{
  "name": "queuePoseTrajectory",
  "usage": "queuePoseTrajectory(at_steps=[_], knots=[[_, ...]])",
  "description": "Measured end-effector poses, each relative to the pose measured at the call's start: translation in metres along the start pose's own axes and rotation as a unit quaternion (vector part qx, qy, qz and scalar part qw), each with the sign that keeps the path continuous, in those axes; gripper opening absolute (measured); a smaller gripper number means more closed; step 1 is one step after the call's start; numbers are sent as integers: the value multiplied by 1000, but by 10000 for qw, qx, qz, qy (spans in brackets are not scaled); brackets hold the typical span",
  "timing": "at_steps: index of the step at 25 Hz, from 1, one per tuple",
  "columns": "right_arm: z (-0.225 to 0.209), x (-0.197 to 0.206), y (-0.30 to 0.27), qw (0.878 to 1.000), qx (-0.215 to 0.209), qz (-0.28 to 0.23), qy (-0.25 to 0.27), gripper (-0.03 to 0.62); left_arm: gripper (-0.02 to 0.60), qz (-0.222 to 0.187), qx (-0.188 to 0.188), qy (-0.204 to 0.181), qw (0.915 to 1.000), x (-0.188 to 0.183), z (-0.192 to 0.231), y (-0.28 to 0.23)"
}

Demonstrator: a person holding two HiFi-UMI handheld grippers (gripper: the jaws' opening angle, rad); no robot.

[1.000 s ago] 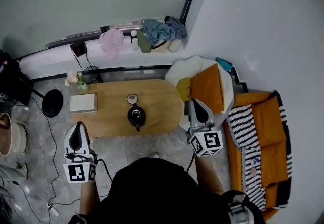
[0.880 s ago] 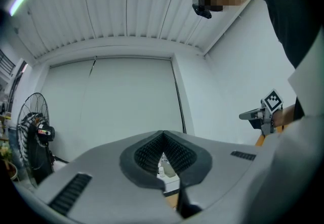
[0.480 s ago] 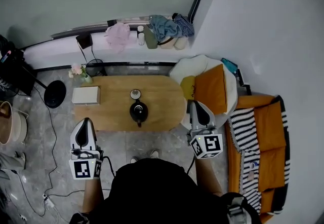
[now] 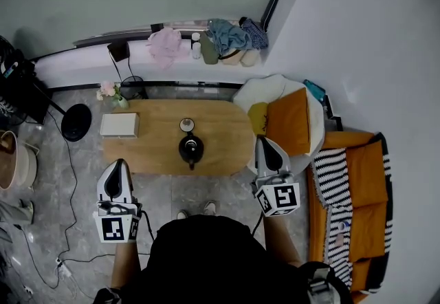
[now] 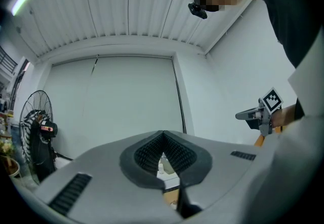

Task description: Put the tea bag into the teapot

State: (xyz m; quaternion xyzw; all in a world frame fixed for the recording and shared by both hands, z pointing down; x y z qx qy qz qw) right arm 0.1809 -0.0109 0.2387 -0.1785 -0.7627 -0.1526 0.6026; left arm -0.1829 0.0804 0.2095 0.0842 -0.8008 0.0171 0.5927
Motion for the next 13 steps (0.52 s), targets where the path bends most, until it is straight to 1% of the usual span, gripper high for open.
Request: queuePoseTrajectory(at_steps=[2, 13], knots=[[3, 1, 1, 10000, -17, 11, 3, 5, 8, 12, 6, 57, 10000, 0, 1, 1], [13, 11, 2, 9999, 78, 90, -125, 5, 8, 41, 67, 86, 9999, 4, 8, 3]])
Point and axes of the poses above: the fingertips, and each gripper's own axes: y backward along the fingers, z to its left, x out of its underside, the point moved 5 cm from there along y, backward along the fingers, and after that the axes turned 14 degrees about -y, right-handed, at the moved point
